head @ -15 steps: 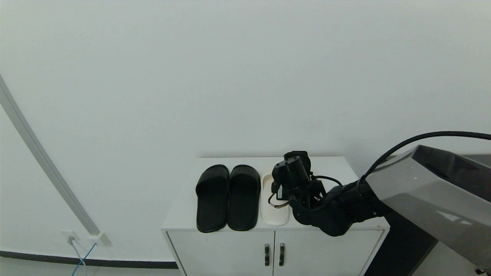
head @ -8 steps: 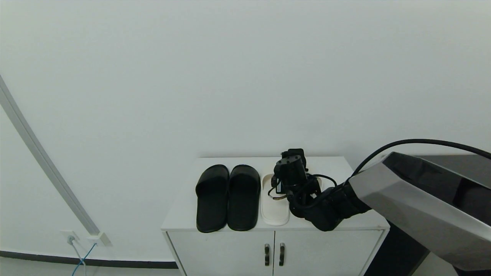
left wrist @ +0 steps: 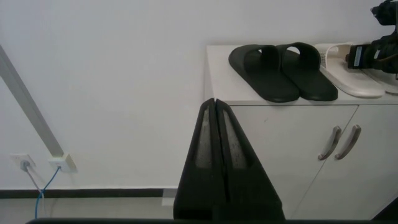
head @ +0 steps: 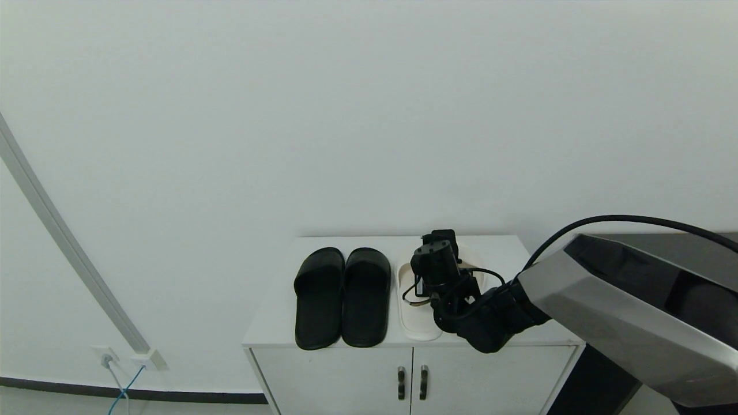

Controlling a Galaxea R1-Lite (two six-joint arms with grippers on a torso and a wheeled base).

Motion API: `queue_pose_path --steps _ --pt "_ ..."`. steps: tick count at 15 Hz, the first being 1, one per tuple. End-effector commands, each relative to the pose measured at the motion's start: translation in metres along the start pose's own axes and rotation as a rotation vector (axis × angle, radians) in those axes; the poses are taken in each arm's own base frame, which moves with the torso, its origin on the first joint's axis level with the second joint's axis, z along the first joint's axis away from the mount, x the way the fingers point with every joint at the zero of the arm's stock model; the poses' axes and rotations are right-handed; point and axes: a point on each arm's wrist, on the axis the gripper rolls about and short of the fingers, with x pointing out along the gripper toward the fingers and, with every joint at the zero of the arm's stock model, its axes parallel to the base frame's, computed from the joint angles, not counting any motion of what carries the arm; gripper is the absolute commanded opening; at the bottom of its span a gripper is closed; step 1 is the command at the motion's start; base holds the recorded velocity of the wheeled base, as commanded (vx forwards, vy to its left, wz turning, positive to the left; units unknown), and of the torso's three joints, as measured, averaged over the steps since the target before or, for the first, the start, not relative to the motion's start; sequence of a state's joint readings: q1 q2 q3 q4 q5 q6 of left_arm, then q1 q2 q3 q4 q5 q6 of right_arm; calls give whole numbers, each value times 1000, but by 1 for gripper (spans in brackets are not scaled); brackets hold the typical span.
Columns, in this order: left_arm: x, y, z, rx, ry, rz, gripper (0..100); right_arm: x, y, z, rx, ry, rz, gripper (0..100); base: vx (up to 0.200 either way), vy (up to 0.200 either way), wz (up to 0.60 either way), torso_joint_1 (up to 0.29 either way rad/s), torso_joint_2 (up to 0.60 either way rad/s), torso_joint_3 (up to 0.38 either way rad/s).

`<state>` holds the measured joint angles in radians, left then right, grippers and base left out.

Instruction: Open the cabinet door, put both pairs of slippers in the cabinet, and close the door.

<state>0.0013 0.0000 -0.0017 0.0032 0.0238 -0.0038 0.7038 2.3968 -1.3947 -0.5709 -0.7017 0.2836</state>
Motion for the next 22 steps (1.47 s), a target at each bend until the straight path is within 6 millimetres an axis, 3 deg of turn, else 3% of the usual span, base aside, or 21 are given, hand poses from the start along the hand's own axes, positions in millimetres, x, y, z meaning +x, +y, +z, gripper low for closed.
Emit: queue_pose_path --steps 1,4,6,8,14,16,18,22 --pt "0 0 0 -1 0 1 0 -5 -2 10 13 -15 4 0 0 0 0 0 0 0" --pt "0 0 0 -4 2 3 0 -24 -14 34 24 -39 19 0 0 0 0 0 0 0" --pt "0 0 0 -1 0 1 0 -54 -30 62 25 -63 89 0 0 0 0 0 0 0" --pt "0 0 0 1 0 1 0 -83 -48 76 -8 -63 170 0 0 0 0 0 0 0" --pt "0 0 0 1 0 1 0 -171 -87 73 -81 15 616 0 0 0 0 0 0 0" --pt "0 0 0 1 0 1 0 -192 -96 72 -127 4 721 0 0 0 0 0 0 0" --pt "0 0 0 1 2 1 0 -203 -101 71 -185 -19 769 0 0 0 0 0 0 0" --pt "0 0 0 1 0 1 0 -206 -108 50 -346 -61 821 0 0 0 0 0 0 0"
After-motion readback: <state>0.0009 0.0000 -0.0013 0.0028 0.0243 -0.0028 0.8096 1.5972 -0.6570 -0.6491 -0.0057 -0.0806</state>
